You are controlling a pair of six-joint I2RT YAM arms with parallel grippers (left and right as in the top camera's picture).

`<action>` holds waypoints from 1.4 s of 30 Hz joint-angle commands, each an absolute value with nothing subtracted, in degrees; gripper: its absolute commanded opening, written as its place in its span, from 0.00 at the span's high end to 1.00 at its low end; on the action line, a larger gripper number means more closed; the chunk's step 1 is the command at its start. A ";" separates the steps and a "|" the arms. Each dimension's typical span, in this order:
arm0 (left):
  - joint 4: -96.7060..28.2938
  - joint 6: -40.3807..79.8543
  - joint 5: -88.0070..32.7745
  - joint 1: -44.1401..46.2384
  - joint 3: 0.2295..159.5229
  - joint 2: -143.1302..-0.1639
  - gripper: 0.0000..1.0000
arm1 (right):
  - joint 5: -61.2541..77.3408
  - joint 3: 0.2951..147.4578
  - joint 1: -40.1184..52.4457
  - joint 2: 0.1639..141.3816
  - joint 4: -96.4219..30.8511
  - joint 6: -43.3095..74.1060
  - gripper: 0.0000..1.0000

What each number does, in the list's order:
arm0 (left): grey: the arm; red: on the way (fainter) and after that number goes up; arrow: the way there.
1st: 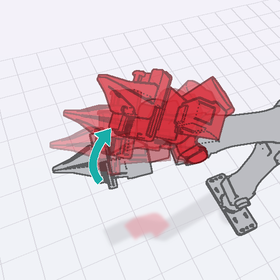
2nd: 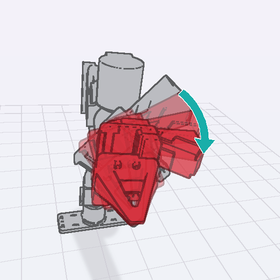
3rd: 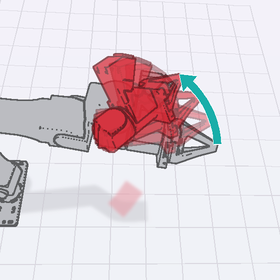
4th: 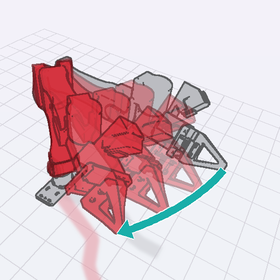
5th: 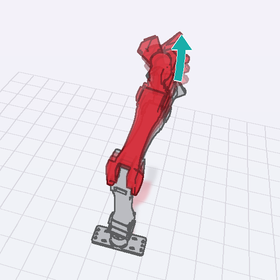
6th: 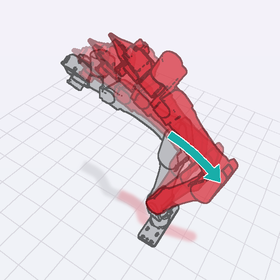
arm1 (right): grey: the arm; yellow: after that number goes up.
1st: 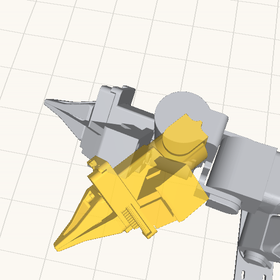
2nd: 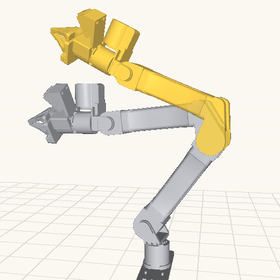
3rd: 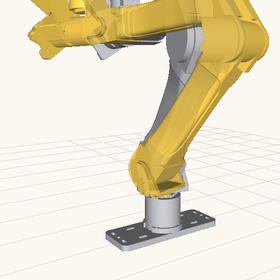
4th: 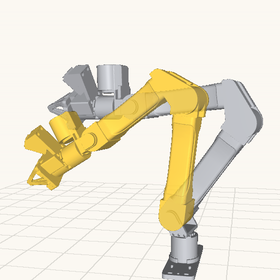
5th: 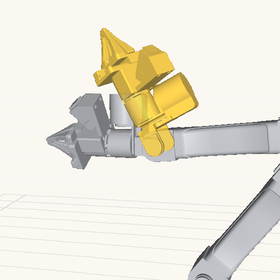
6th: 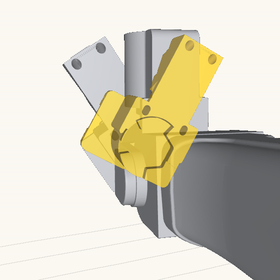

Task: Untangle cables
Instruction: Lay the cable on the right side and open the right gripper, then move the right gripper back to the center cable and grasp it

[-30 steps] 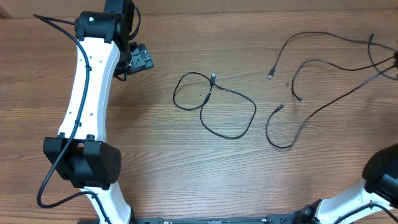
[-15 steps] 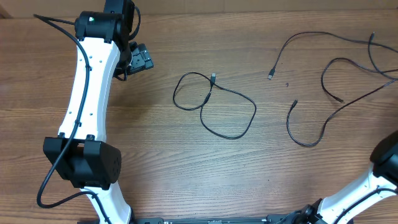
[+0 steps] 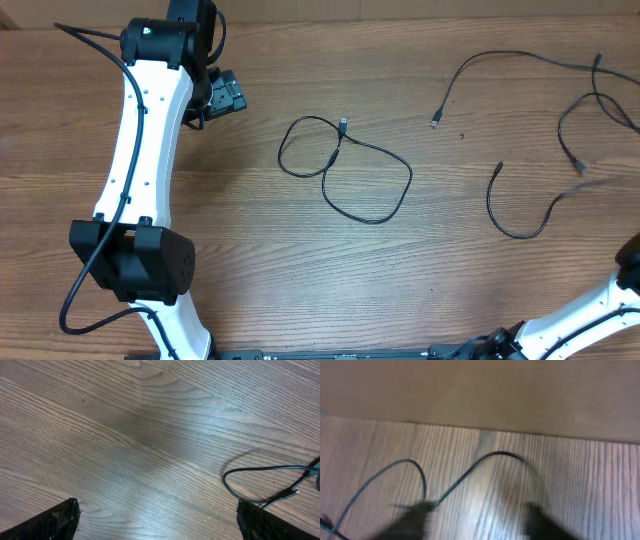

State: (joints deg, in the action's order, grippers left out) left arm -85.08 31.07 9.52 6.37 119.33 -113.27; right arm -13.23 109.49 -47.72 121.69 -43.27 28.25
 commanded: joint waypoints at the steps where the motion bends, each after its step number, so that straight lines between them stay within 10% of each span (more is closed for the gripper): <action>1: -85.03 30.00 10.50 6.79 119.35 -112.75 0.00 | -5.23 109.45 -47.94 121.75 -44.97 27.81 0.00; 13: -85.03 30.00 10.50 6.76 119.35 -112.75 0.00 | 27.31 109.45 -45.19 121.73 -54.08 13.10 0.00; 42: -85.01 30.00 10.50 6.79 119.35 -112.73 0.00 | 22.57 100.55 10.46 123.46 -54.13 -19.44 0.03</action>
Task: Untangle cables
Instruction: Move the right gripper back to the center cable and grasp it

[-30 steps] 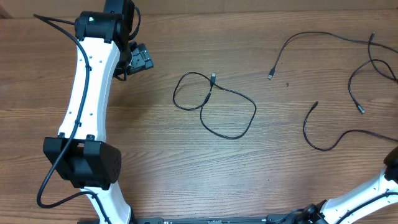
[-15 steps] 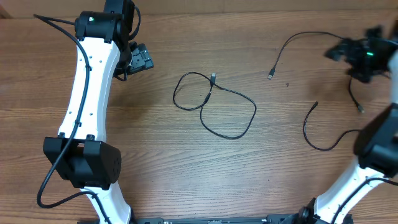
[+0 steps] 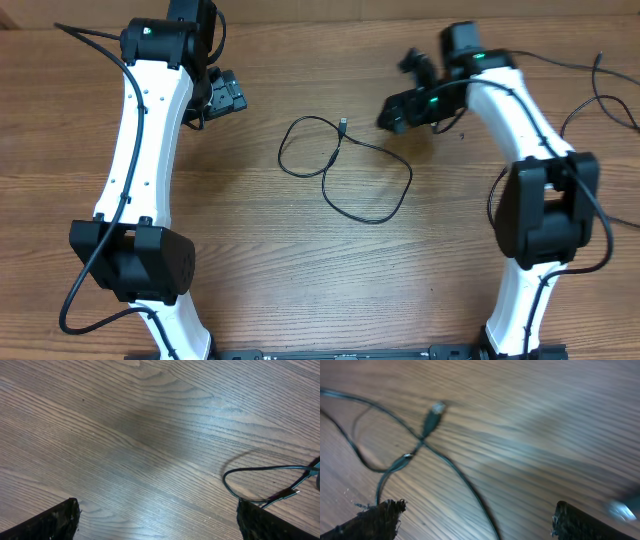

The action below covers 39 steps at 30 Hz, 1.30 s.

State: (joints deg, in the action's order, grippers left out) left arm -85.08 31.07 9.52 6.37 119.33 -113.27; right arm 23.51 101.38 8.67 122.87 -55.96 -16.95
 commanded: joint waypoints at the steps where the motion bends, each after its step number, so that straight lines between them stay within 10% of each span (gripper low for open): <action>1: -85.03 30.00 10.50 6.79 119.35 -112.75 0.00 | 22.57 100.53 11.40 123.46 -53.82 -20.86 0.03; 29: -85.03 30.00 10.50 6.79 119.35 -112.75 0.00 | 22.52 96.68 23.40 127.48 -36.64 -35.86 0.01; 35: -85.03 30.00 10.50 6.79 119.35 -112.75 0.00 | 17.93 96.68 23.40 129.88 -34.52 -35.83 0.21; 39: -85.03 30.00 10.50 6.76 119.35 -112.75 0.00 | 17.37 96.68 23.40 129.99 -33.65 -35.59 0.96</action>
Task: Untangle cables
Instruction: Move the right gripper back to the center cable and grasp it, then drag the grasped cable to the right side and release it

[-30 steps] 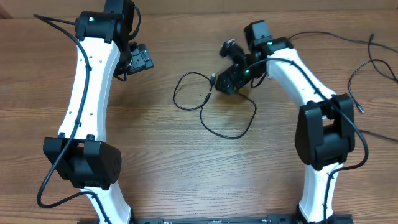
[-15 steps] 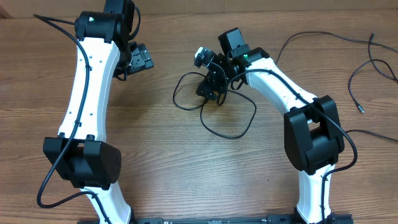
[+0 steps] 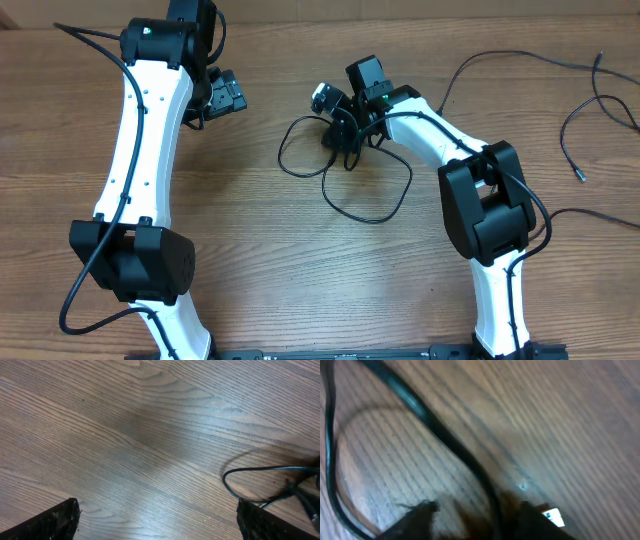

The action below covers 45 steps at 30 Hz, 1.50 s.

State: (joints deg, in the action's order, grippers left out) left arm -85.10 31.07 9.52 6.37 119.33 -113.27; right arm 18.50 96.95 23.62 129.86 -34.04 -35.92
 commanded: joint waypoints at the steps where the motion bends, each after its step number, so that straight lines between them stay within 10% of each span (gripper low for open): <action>1: -85.03 30.00 10.50 6.76 119.35 -112.75 0.00 | 16.67 96.71 23.40 129.99 -33.43 -33.69 0.96; 32: -85.01 30.00 10.50 6.79 119.35 -112.75 0.00 | -19.18 102.00 22.90 79.70 -75.99 17.87 0.96; 45: -85.03 30.00 10.48 6.79 119.35 -112.75 0.00 | -26.81 101.97 5.13 77.36 -90.15 30.02 0.96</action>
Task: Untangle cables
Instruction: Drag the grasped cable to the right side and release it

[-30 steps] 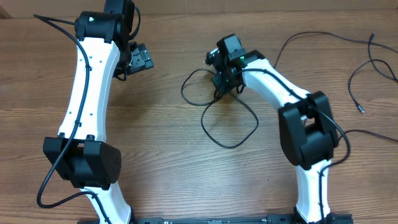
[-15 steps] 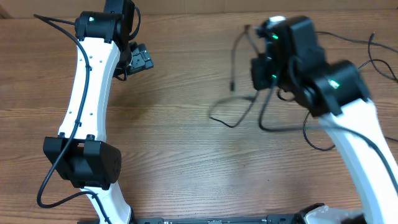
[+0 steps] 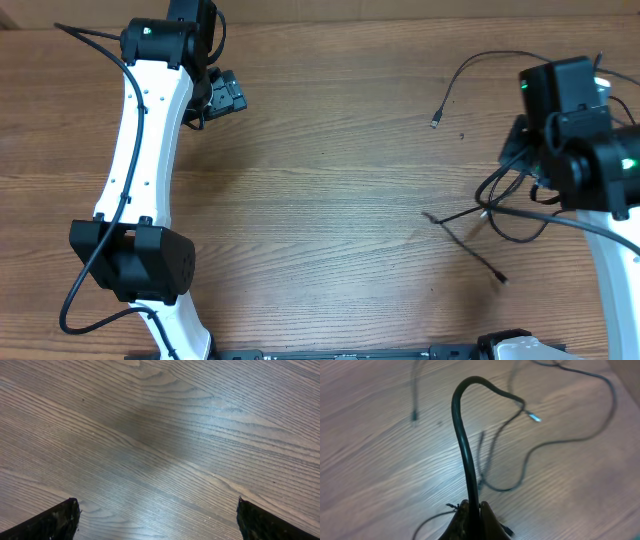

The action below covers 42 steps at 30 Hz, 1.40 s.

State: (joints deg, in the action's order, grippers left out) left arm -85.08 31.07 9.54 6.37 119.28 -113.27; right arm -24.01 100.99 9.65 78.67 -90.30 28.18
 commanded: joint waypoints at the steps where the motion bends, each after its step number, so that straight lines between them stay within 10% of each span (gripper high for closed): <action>1: -85.03 30.00 10.48 6.79 119.35 -112.75 0.00 | -27.22 101.97 4.05 77.36 -90.06 30.02 0.96; 23: -85.03 30.00 10.50 6.76 119.35 -112.75 0.00 | -29.89 84.29 -34.52 77.54 -71.05 34.57 0.96; 42: -85.03 30.00 10.50 6.79 119.35 -112.75 0.00 | -27.46 71.18 -42.87 85.19 -39.57 29.71 0.96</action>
